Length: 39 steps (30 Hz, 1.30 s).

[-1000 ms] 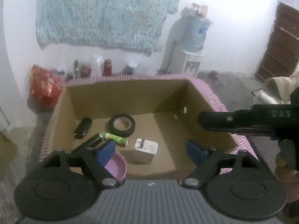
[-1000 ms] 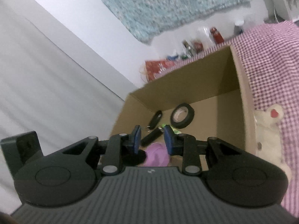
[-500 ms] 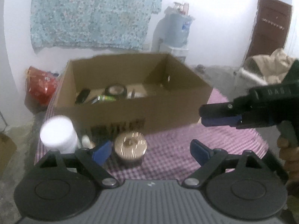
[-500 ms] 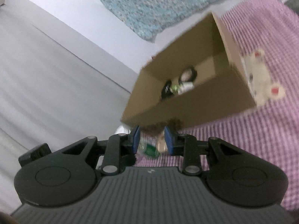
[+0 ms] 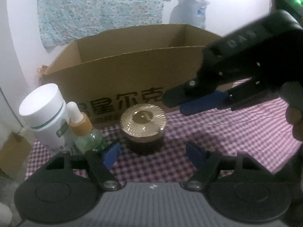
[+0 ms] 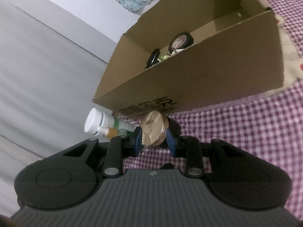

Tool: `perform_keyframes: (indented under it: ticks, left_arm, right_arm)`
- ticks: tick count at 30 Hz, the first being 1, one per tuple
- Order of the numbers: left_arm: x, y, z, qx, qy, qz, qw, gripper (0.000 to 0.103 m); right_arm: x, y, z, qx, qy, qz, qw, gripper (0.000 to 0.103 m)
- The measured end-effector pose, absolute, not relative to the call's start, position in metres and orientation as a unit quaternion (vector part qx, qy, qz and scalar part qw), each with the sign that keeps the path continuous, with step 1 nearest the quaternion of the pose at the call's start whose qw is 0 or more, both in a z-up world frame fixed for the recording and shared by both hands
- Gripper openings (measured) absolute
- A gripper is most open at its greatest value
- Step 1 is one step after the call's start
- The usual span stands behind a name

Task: Organize rigid objects
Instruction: 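Move the right gripper back to the gold-lidded jar, then close the right gripper on the rim of the gold-lidded jar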

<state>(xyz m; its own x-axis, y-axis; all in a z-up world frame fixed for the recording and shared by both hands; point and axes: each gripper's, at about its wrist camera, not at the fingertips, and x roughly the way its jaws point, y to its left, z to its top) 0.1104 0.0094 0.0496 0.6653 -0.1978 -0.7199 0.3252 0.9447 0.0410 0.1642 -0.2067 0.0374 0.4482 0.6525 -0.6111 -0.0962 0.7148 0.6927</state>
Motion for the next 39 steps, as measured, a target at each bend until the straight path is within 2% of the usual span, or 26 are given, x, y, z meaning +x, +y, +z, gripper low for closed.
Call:
perform_keyframes:
  ticks: [15, 39]
  left_arm:
    - [0.129, 0.006, 0.041, 0.073, 0.388, -0.148, 0.907, 0.072]
    - [0.091, -0.039, 0.038, 0.069, 0.394, -0.29, 0.869, 0.072]
  right_arm:
    - [0.188, -0.195, 0.02, 0.306, 0.485, 0.238, 0.784, 0.028]
    - [0.111, -0.272, 0.032, 0.328, 0.473, 0.169, 0.8, 0.028]
